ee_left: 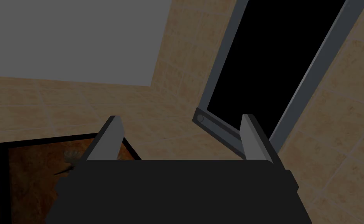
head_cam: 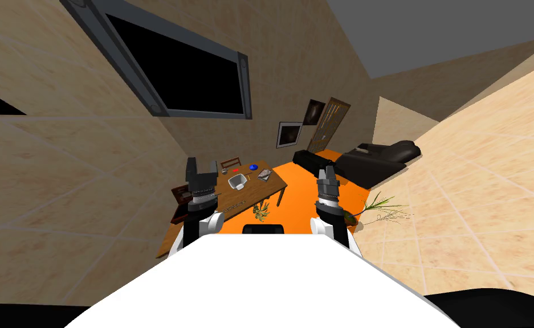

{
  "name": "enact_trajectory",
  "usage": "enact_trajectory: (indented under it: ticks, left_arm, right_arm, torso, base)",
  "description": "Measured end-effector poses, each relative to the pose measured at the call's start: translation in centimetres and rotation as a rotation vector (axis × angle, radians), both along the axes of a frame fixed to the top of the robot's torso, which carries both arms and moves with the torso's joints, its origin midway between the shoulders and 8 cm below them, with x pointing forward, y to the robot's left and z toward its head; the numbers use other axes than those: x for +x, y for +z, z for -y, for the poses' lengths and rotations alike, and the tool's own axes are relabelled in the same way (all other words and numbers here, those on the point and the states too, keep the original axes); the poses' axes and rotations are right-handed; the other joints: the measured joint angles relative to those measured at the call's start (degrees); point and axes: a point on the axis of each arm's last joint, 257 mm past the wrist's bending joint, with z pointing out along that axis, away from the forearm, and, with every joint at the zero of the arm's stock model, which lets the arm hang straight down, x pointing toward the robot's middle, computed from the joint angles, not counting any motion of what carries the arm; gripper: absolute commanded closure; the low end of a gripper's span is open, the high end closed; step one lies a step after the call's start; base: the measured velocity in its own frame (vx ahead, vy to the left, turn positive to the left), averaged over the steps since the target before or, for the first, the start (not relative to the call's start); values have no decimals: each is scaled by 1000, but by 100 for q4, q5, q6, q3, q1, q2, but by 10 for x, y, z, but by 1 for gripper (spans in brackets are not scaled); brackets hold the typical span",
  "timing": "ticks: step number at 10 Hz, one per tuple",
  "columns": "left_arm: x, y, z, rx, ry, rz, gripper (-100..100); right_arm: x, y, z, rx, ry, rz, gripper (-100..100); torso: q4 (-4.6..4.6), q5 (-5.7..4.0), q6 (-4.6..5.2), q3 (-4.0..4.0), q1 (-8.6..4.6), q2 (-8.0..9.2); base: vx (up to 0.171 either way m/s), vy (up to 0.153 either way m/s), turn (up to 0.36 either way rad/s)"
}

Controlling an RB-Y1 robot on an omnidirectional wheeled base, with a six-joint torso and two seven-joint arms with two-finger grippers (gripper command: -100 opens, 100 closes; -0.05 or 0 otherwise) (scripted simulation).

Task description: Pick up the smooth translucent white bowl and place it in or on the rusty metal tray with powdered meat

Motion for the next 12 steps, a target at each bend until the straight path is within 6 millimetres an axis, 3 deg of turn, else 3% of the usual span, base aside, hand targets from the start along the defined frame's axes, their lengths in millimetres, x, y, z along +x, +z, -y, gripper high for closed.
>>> enact_trajectory:
  ticks: [2,7,12]
  left_arm:
    - [17,-17,1,2,-33,-64,-100]
    - [64,-62,-13,-37,-95,-237,-100]
    - [93,-93,-20,-77,-122,-354,-100]
  right_arm:
    - [0,0,0,0,0,0,0]
    - [0,0,0,0,0,0,0]
    - [0,0,0,0,0,0,0]
  torso:
    - [8,-7,0,22,-33,40]
    - [0,-4,0,-1,-19,-2]
    - [0,-3,0,0,-9,-1]
  base:
    - [-113,-90,37]
    - [-8,-53,29]
    - [-2,-28,21]
